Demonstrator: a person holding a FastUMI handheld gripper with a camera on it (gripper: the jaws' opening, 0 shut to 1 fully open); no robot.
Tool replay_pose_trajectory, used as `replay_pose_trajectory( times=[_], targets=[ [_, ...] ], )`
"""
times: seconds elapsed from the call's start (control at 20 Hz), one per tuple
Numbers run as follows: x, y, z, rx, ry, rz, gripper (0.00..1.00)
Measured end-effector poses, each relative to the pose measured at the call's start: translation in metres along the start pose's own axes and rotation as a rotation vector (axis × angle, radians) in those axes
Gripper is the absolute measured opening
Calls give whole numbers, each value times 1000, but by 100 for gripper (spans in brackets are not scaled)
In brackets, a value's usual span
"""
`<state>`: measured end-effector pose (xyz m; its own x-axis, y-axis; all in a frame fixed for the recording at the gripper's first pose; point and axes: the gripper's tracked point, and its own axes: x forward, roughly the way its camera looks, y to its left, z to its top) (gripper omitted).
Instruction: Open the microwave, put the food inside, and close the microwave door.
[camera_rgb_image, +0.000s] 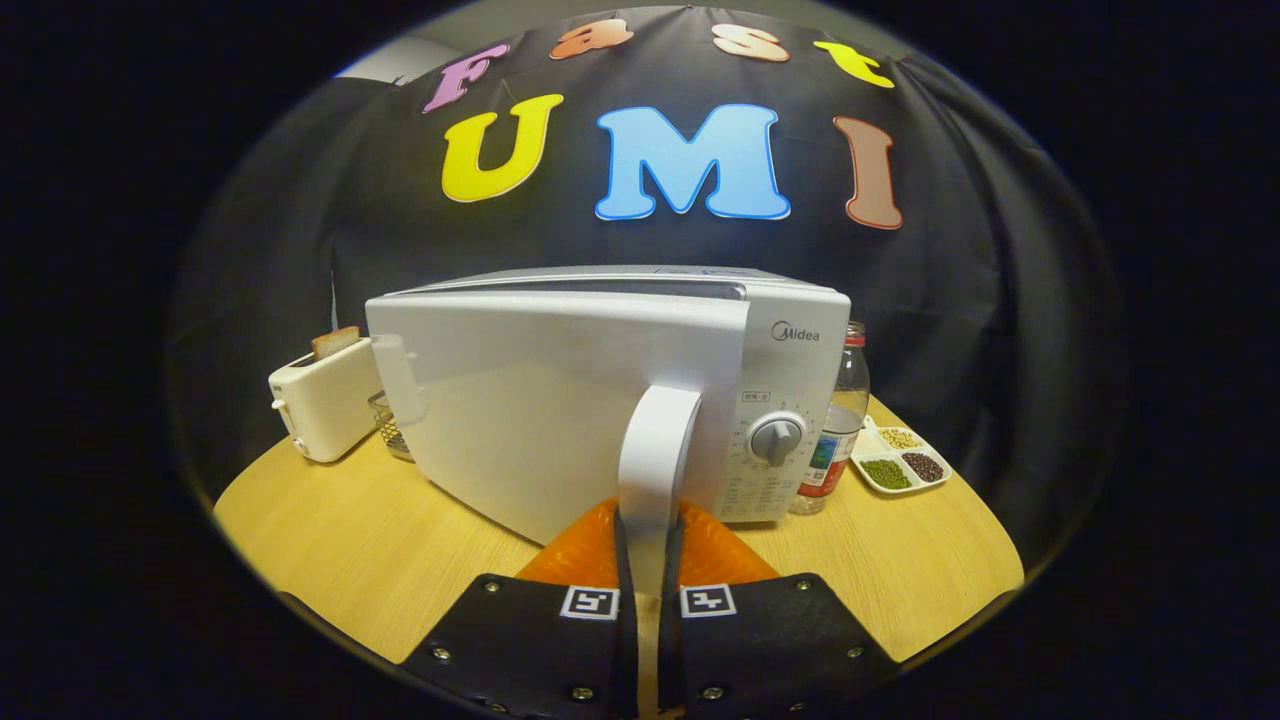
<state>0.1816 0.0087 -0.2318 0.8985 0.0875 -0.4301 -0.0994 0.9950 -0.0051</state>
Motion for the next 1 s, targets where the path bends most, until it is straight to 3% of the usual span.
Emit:
replay_pose_trajectory(
  times=[0.4,1.0],
  targets=[
    [-47,42,-21,-7,32,44,19],
    [-101,115,-44,-66,49,135,19]
  ],
)
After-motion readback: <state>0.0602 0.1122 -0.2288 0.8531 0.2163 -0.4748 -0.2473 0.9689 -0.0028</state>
